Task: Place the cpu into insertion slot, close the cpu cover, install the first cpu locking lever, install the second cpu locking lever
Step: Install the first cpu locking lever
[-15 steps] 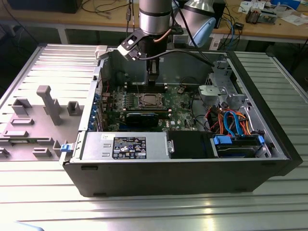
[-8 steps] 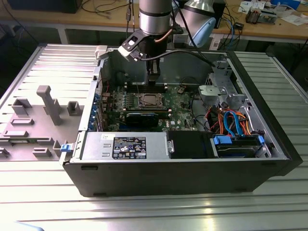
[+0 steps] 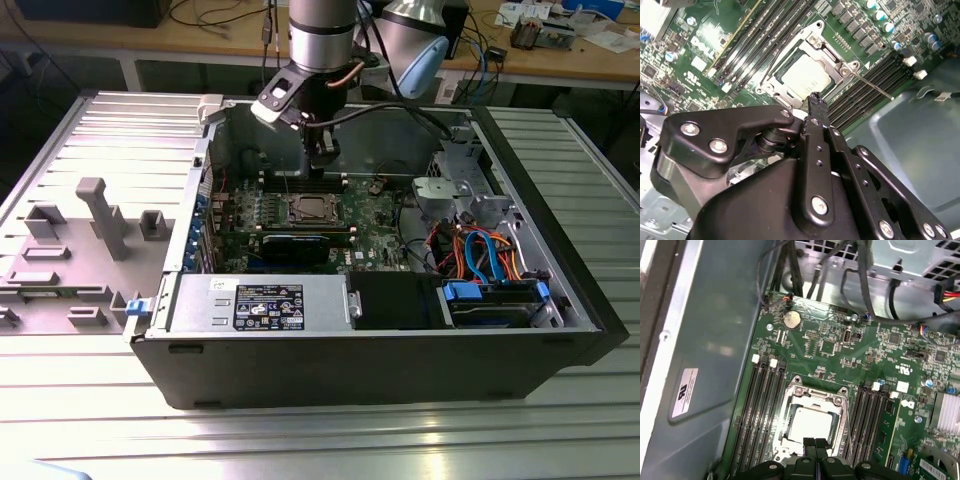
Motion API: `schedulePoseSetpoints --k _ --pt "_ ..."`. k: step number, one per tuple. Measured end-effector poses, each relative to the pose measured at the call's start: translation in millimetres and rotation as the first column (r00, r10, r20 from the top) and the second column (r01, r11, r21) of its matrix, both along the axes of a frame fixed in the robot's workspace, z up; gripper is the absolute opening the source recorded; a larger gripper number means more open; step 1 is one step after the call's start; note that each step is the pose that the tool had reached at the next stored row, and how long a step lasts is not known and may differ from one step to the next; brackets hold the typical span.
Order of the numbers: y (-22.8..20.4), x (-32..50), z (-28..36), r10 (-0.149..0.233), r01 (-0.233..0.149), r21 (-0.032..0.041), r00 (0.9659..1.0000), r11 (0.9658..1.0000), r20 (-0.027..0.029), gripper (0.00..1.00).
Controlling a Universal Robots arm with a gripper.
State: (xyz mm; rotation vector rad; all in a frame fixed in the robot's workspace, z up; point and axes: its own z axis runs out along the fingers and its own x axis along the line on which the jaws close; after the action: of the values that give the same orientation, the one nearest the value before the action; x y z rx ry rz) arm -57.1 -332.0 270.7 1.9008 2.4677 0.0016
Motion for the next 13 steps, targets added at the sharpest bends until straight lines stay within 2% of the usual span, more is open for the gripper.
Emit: schedulePoseSetpoints --k 4,6,9,11,13 --pt "0.0 0.0 0.0 0.054 -0.054 -0.0001 0.9985 0.9985 0.0001 0.11" --pt "0.0 -0.1 0.0 0.101 -0.101 -0.0001 0.9948 0.9948 0.0000 0.11" --pt "0.0 -0.2 0.0 0.138 -0.138 -0.0001 0.9905 0.9905 0.0000 0.11" --pt "-0.1 -0.3 0.0 0.181 -0.181 -0.0001 0.9835 0.9835 0.0000 0.11" --pt "-0.1 -0.4 0.0 0.234 -0.234 -0.0014 0.9723 0.9723 -0.0003 0.11"
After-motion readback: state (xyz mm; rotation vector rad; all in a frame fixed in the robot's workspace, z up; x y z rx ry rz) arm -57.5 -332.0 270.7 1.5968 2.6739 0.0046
